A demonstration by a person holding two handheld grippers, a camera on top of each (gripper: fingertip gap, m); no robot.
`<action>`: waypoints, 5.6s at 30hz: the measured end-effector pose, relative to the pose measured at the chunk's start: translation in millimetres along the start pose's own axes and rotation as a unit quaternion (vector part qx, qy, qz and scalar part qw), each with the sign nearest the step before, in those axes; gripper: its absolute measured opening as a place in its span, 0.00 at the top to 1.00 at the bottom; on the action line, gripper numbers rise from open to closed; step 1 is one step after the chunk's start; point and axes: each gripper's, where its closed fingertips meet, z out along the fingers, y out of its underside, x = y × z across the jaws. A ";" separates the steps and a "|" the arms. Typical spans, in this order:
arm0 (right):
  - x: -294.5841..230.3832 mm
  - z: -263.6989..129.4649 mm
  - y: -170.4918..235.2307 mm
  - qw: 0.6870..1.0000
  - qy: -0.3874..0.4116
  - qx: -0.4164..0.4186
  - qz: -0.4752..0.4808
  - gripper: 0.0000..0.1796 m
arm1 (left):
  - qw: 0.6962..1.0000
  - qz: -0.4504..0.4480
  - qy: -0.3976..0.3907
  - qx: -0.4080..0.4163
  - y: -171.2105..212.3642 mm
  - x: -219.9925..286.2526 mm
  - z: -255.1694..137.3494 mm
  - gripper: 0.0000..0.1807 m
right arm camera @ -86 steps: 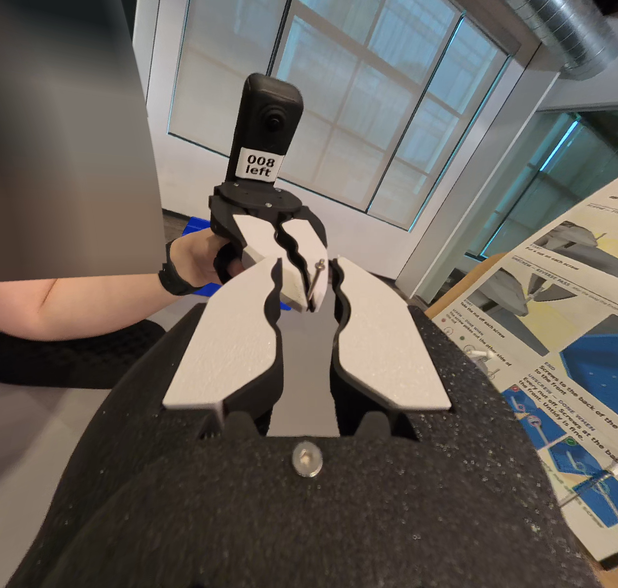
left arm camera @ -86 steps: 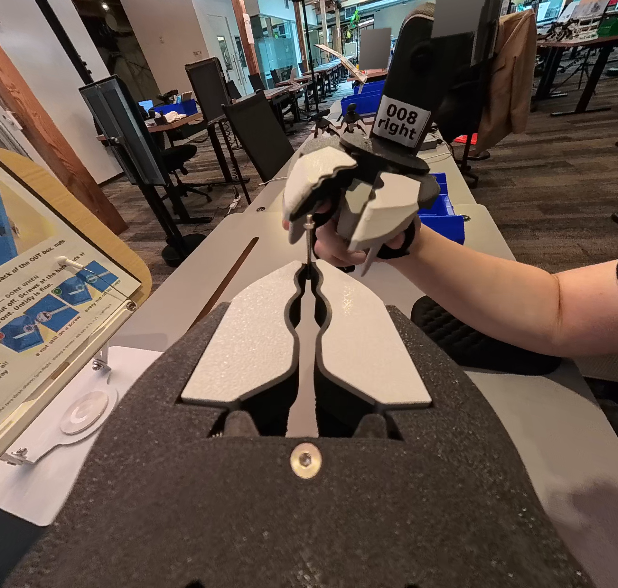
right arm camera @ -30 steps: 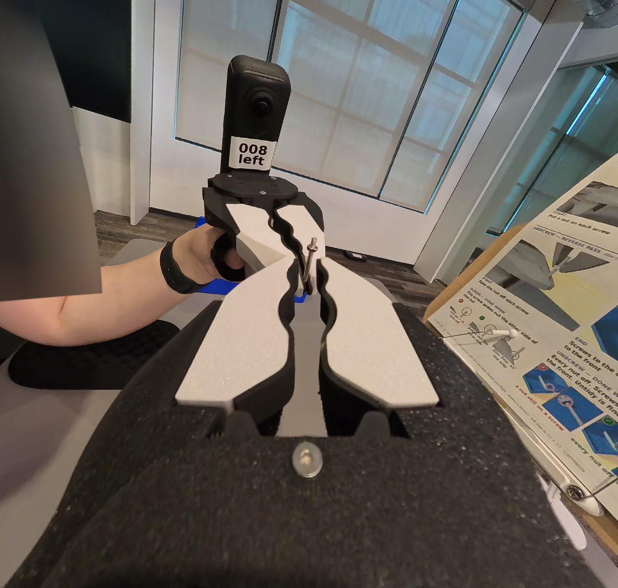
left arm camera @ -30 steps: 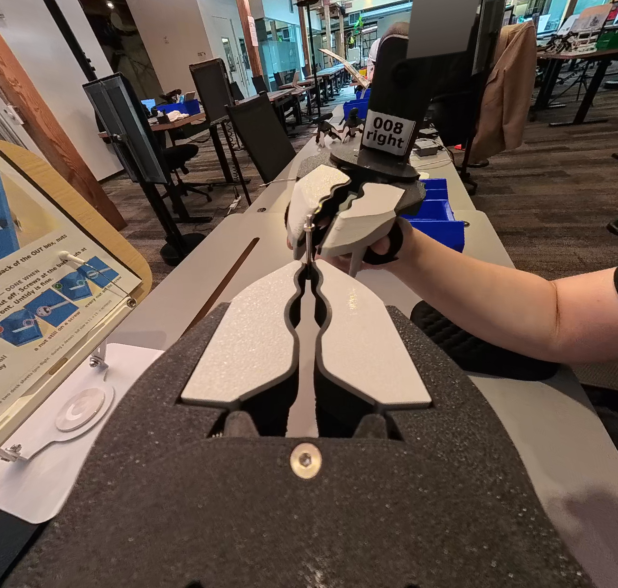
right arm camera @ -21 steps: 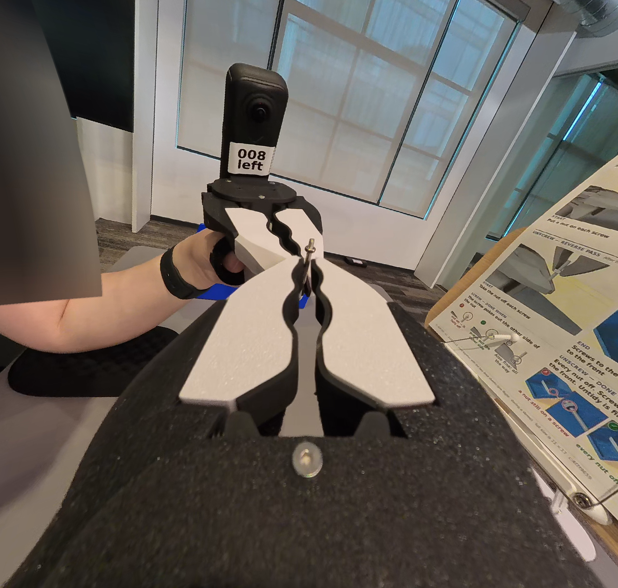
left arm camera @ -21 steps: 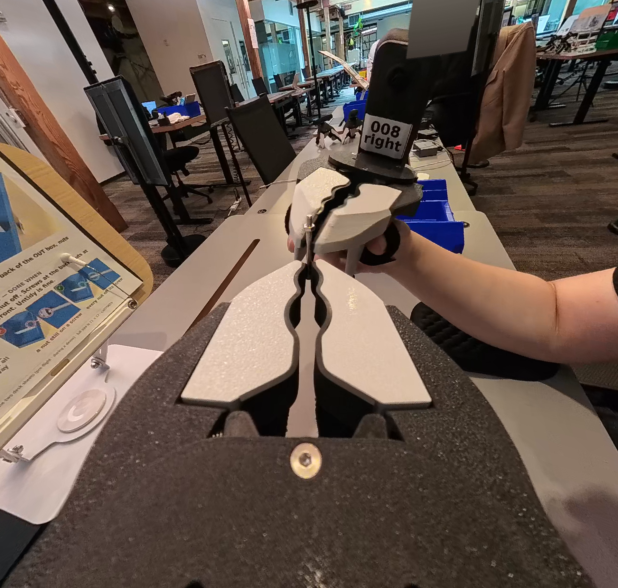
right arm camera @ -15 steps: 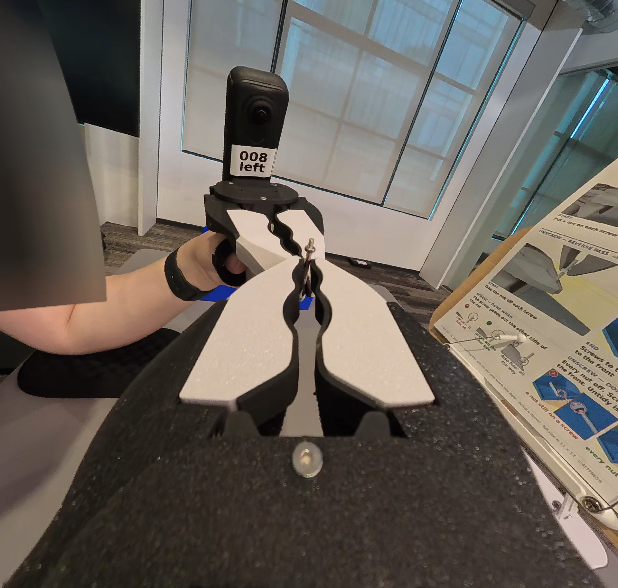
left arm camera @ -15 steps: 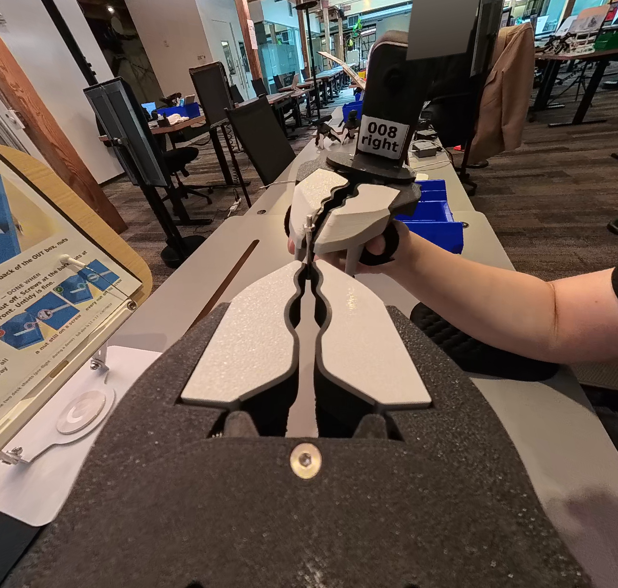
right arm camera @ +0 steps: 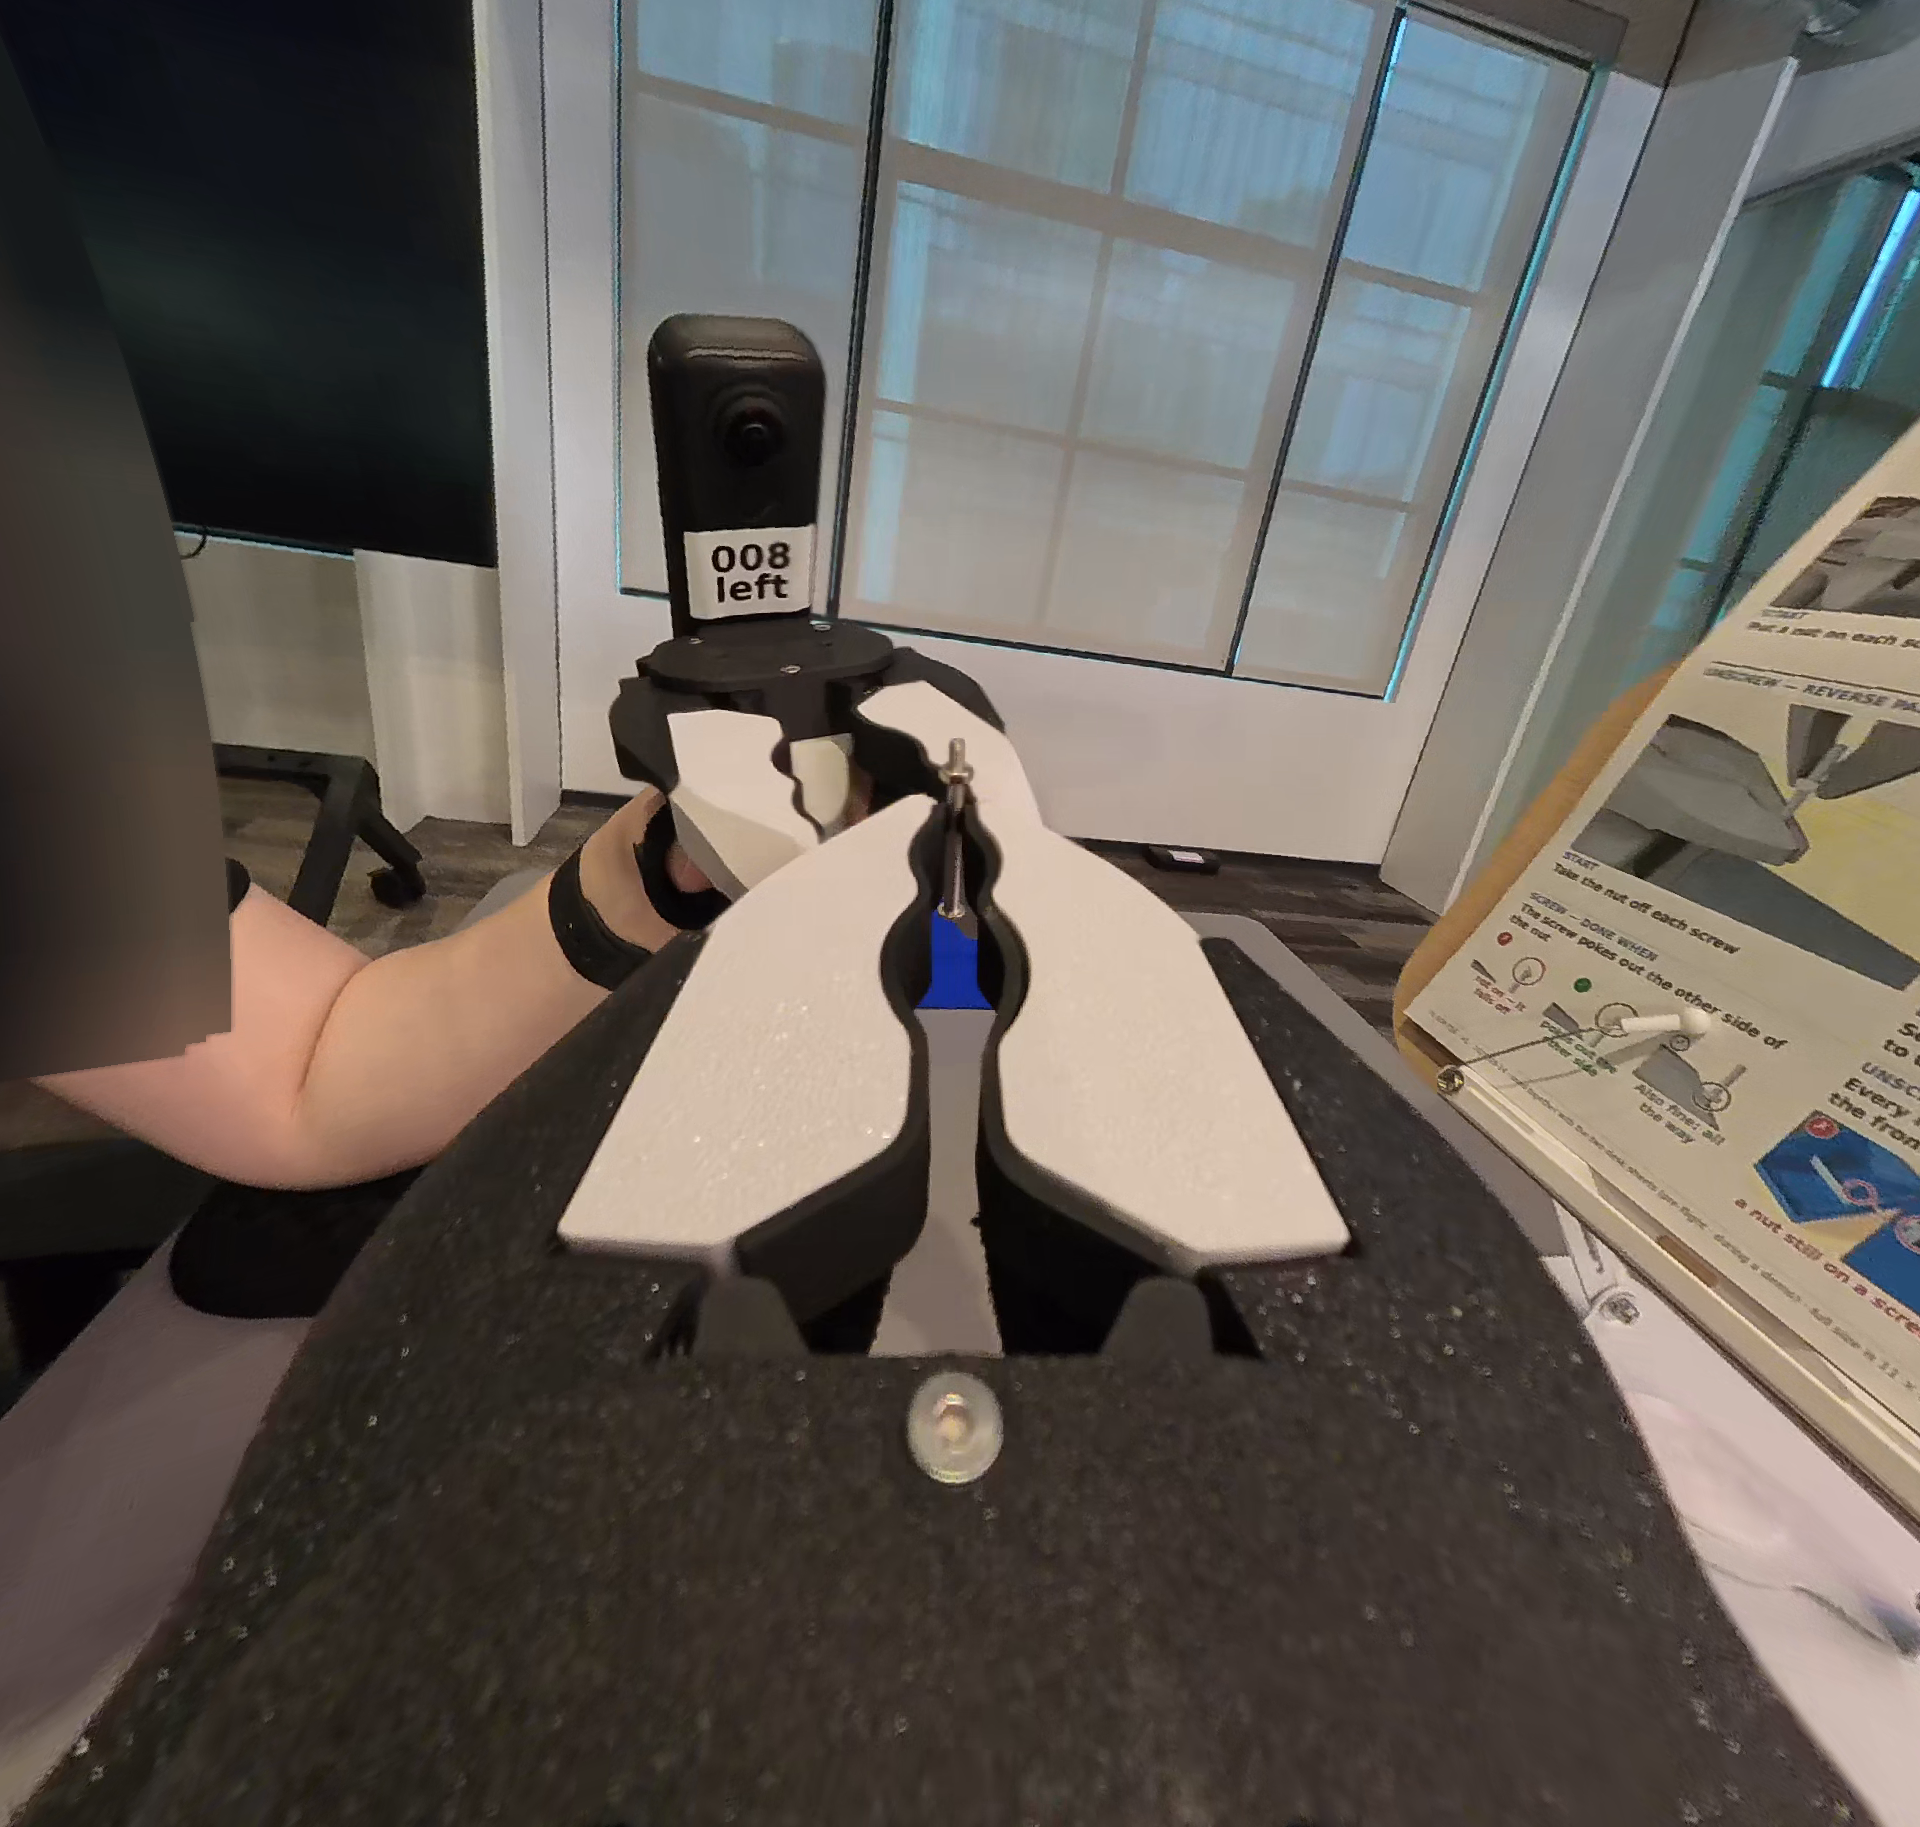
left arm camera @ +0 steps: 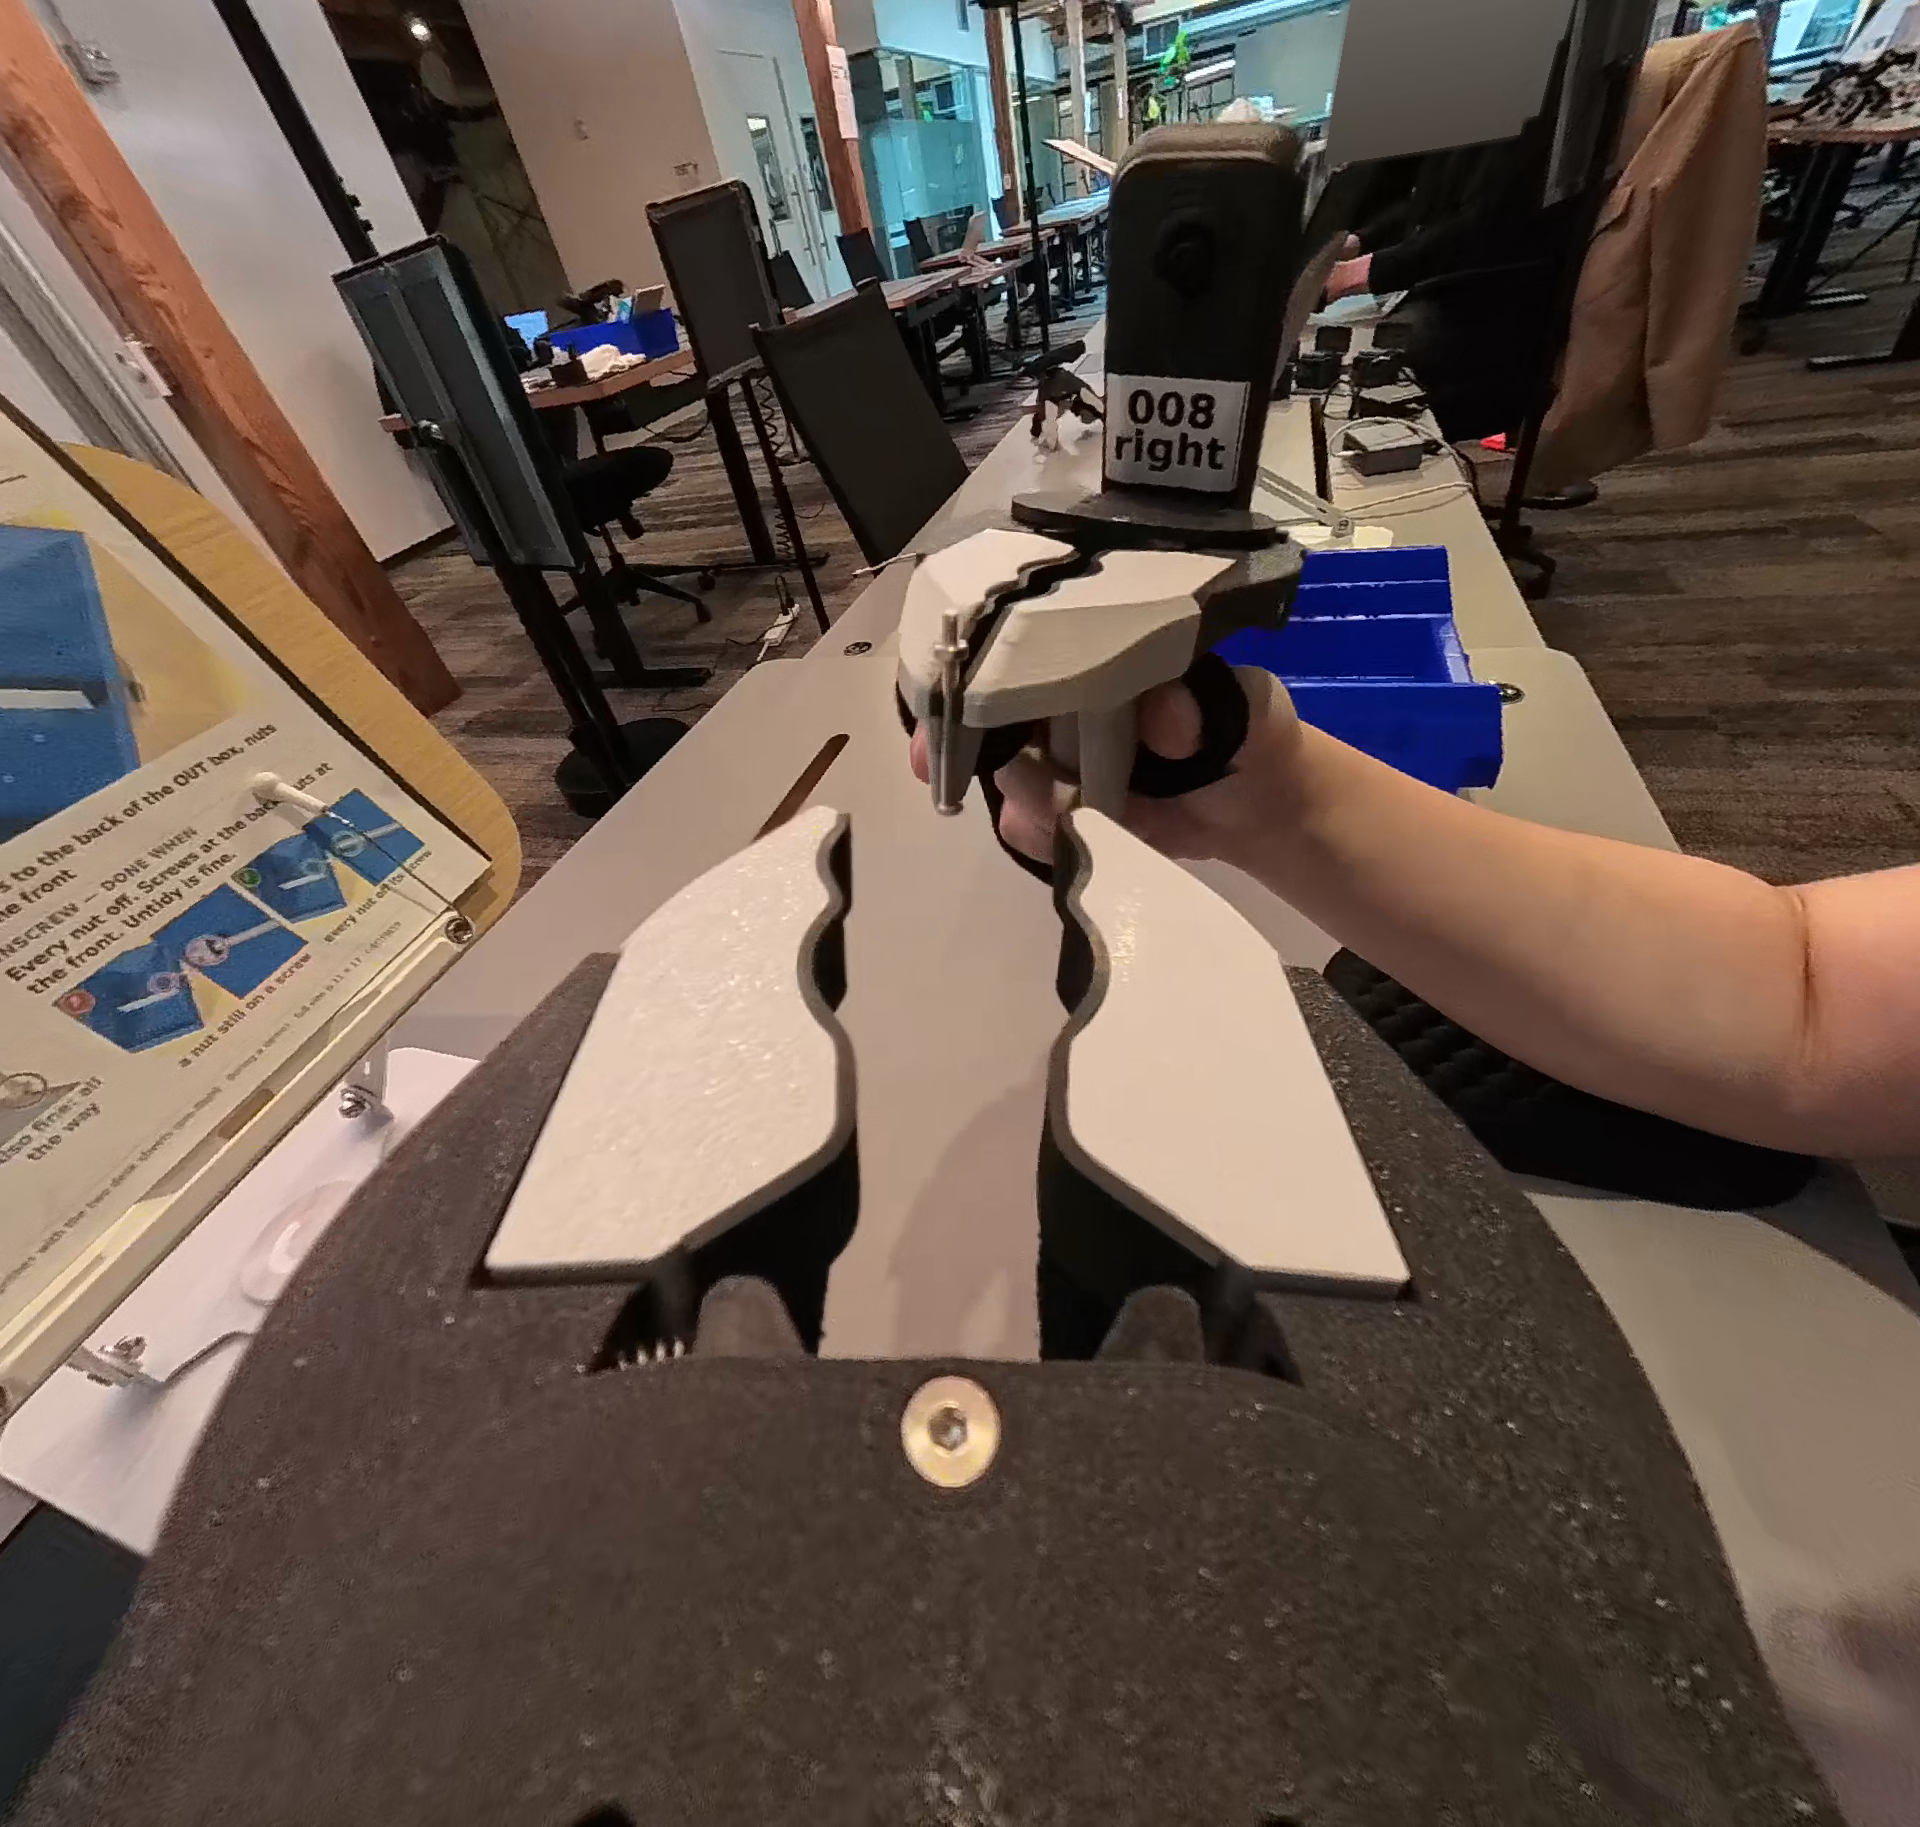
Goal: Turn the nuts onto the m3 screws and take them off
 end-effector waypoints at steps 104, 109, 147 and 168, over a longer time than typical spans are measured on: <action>36.1 -174.2 -48.7 0.898 0.339 -0.280 0.018 0.91 | 0.978 -0.020 -0.189 -0.087 18.6 -51.0 -17.8 0.86; 29.7 -93.4 -48.0 0.931 0.295 -0.212 -0.039 0.92 | 0.951 -0.009 -0.292 -0.099 18.3 -80.2 -50.9 0.86; 75.5 -32.4 32.6 0.953 0.247 -0.173 0.003 0.94 | 0.913 -0.059 -0.390 -0.106 2.6 -96.5 -211.2 0.88; 81.2 -15.7 79.3 0.942 0.218 -0.254 0.011 0.94 | 0.847 -0.189 -0.243 -0.434 195.4 -37.9 -412.7 0.94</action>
